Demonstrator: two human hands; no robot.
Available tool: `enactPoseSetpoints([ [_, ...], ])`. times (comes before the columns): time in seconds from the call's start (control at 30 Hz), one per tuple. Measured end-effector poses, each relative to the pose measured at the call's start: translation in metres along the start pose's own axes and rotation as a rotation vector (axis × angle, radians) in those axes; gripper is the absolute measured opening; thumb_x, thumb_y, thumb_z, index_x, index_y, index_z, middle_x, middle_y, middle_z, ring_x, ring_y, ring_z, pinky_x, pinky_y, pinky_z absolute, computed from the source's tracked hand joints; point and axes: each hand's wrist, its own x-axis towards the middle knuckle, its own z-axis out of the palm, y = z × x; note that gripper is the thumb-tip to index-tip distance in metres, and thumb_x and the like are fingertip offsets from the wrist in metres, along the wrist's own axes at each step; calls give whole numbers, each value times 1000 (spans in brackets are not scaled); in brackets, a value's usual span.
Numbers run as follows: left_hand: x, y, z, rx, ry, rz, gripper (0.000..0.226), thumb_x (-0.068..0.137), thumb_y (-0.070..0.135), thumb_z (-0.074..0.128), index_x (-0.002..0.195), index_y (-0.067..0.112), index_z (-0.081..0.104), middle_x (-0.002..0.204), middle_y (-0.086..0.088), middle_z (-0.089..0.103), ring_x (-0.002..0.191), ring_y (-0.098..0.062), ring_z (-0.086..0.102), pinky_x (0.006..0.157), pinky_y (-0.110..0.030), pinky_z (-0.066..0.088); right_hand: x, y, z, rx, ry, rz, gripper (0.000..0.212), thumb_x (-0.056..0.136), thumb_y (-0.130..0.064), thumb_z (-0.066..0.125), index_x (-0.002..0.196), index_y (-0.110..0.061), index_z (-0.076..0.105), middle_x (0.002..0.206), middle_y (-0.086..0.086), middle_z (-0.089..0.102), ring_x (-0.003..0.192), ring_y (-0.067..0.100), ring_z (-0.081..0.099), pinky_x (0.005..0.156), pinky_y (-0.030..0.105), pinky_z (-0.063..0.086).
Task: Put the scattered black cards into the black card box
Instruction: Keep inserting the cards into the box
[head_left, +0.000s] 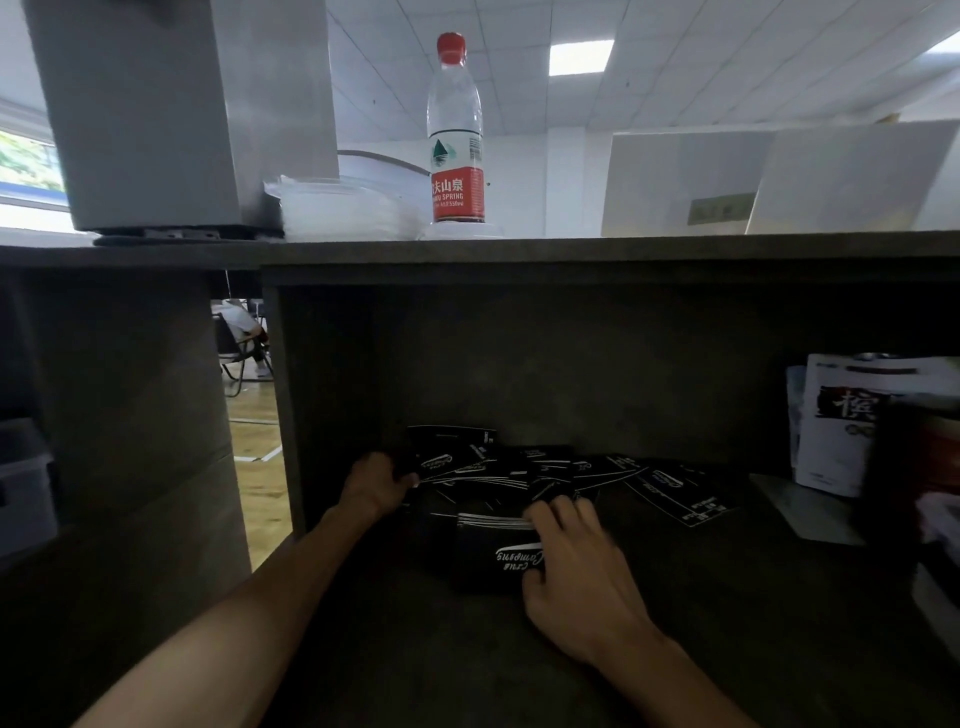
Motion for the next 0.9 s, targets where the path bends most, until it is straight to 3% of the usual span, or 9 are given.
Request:
enactPoseSetpoints([
  [0.1,0,-2,0,-182,33,-54,15,86,13,71,99,8,69,111,-13,68,107,-28,63,91,-29,49,-1,-1,-1,3,-4,7,49,80,-32,51,127,-33,39,119,-11,38,112,9,34,92,28,44],
  [0.17,2,-2,0,-242,47,-75,12,87,9,66,97,9,72,110,-12,70,108,-27,64,94,-28,48,-1,-3,-3,4,-12,17,49,80,-32,51,128,-33,38,119,-11,38,113,10,34,92,29,44],
  [0.23,3,0,2,-217,54,-79,23,88,24,69,107,12,70,116,-11,69,113,-28,61,100,-33,46,-2,-4,-4,3,-18,19,50,80,-32,50,129,-32,38,120,-10,38,114,10,34,93,29,44],
  [0.33,6,4,8,13,-59,-59,59,82,59,66,126,19,61,133,-10,59,127,-31,51,108,-43,40,-1,-3,-5,-1,-28,19,51,80,-32,51,129,-31,38,122,-10,38,116,11,34,95,30,43],
  [0.43,13,5,12,128,-127,-21,66,77,63,68,129,22,59,139,-9,54,130,-31,47,108,-42,40,0,-2,-4,1,-38,14,53,82,-31,52,132,-30,37,125,-8,38,116,11,33,97,30,42],
  [0.57,8,8,6,7,-31,-42,46,74,47,79,111,22,66,126,-8,62,122,-28,55,104,-39,44,0,-1,-3,-2,-37,13,53,83,-31,53,133,-30,37,127,-9,38,117,11,32,99,29,41],
  [0.67,-12,13,-1,-301,63,-3,8,86,22,73,89,18,68,103,-8,70,106,-27,64,92,-32,50,0,-2,-4,4,-30,12,52,82,-30,51,132,-30,39,127,-10,38,119,10,34,98,29,42],
  [0.77,-56,12,-22,-580,-90,180,15,90,11,67,78,19,71,84,1,73,91,-16,68,75,-21,50,-2,-3,-5,18,-25,9,54,83,-29,53,135,-28,40,137,-9,31,127,11,32,103,31,41],
  [0.9,-105,5,-52,-449,-466,424,16,94,15,59,94,23,73,101,2,72,98,-7,67,82,-22,50,-3,-6,-7,18,-21,3,52,84,-27,56,134,-28,40,153,-10,15,140,12,18,114,39,32],
])
